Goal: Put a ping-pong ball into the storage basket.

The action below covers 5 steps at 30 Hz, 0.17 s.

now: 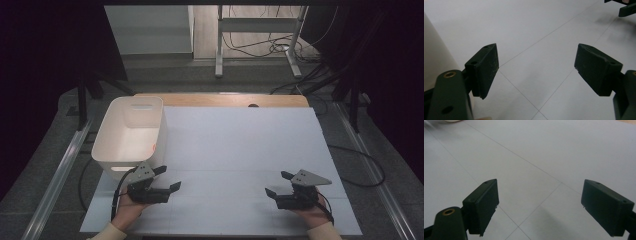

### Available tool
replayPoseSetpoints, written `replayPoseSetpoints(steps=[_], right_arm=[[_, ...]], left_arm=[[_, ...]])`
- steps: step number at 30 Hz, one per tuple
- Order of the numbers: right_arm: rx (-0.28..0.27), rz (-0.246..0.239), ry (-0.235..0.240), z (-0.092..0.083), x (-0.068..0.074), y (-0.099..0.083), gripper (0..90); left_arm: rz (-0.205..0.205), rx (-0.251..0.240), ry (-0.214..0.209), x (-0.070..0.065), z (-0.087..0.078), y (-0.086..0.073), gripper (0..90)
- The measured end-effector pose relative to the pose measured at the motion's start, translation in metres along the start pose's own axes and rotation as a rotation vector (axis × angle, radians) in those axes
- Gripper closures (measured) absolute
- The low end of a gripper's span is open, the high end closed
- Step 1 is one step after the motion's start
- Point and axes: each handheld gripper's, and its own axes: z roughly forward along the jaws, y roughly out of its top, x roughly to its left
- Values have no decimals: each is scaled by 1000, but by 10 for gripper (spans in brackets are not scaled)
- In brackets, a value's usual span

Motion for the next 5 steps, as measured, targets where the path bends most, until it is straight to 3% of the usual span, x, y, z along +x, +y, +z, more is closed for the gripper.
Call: replayPoseSetpoints(steps=[5], right_arm=[[7,-1,-4,0,0,0,153]], left_arm=[[0,3,0,1,0,-1,204]])
